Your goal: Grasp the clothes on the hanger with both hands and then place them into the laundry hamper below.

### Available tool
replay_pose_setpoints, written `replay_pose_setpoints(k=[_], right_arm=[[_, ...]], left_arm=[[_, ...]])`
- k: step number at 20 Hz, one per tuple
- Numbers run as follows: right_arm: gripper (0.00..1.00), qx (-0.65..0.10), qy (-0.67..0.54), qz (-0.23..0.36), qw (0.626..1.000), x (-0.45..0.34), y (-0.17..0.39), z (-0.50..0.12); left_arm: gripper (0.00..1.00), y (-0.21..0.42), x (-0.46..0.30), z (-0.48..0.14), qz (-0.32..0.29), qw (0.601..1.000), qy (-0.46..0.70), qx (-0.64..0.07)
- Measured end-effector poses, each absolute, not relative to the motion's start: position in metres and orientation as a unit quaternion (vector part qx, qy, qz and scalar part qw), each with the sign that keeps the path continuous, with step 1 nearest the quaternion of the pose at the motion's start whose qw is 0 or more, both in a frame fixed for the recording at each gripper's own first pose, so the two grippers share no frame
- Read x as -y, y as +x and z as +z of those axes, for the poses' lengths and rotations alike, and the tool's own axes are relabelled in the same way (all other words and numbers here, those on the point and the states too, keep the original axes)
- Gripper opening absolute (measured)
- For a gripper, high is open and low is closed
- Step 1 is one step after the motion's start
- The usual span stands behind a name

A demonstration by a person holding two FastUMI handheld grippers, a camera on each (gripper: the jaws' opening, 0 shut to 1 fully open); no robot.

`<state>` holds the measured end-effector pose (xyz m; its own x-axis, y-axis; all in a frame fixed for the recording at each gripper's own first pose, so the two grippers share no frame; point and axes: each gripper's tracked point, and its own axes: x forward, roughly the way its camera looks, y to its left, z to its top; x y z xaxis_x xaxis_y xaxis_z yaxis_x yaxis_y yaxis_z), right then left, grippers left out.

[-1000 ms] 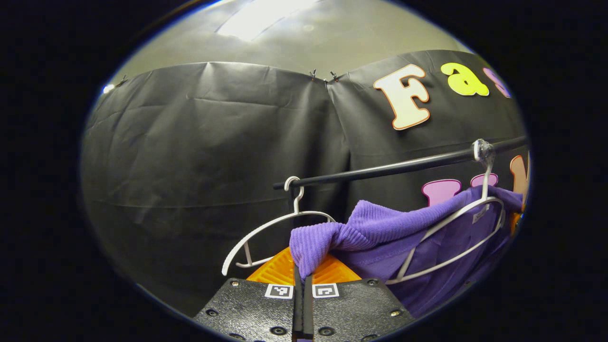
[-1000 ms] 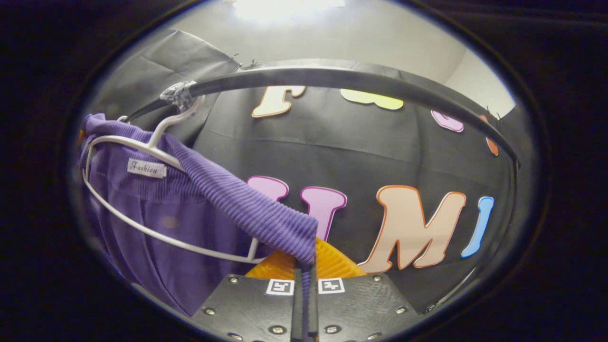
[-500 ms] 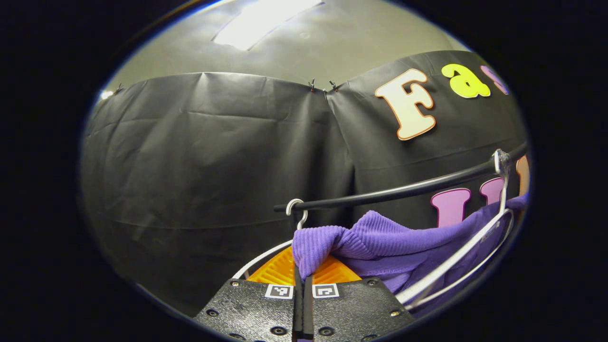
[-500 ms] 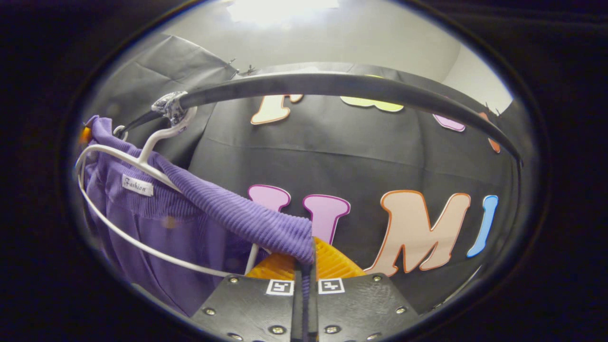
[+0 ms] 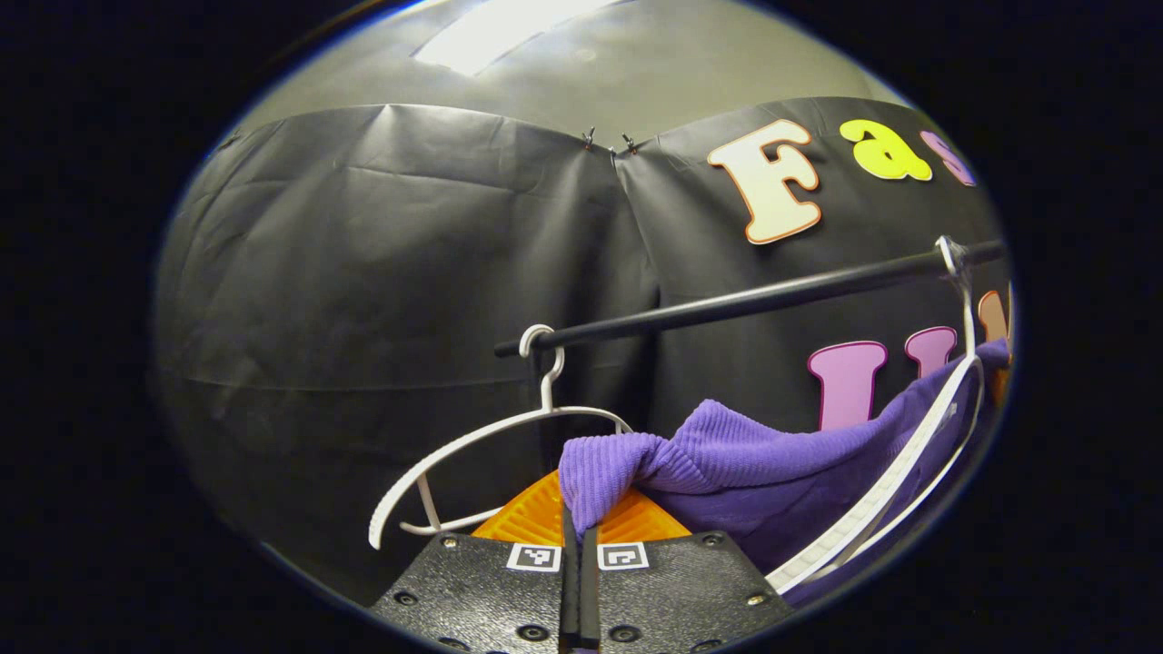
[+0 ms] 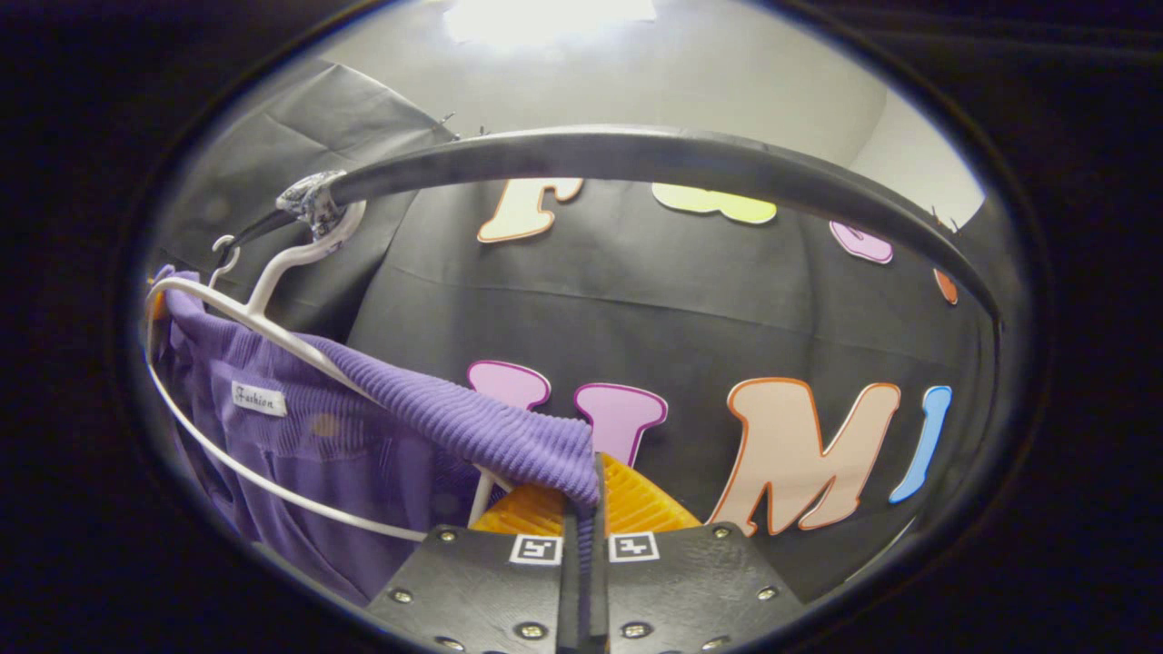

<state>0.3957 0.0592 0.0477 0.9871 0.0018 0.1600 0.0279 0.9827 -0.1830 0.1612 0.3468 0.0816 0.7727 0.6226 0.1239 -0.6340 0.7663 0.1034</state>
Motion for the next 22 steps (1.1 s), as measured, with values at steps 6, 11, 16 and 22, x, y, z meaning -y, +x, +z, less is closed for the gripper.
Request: replay_pose_setpoints(k=[6,11,16,22], right_arm=[[0.04,0.087,-0.101,-0.017,0.991,-0.055,0.402,0.051],[0.04,0.091,-0.106,-0.023,0.99,-0.051,0.404,0.055],[0.04,0.09,-0.111,-0.02,0.99,-0.052,0.406,0.053],[0.04,0.1,-0.123,-0.038,0.987,-0.043,0.408,0.059]], left_arm=[[0.01,0.155,-0.333,0.039,0.321,0.946,0.031,0.025],[0.0,0.148,-0.323,0.023,0.316,0.948,0.025,0.024],[0.01,0.152,-0.316,-0.011,0.314,0.95,0.008,0.002],[0.0,0.163,-0.288,-0.022,0.288,0.958,0.013,-0.007]])
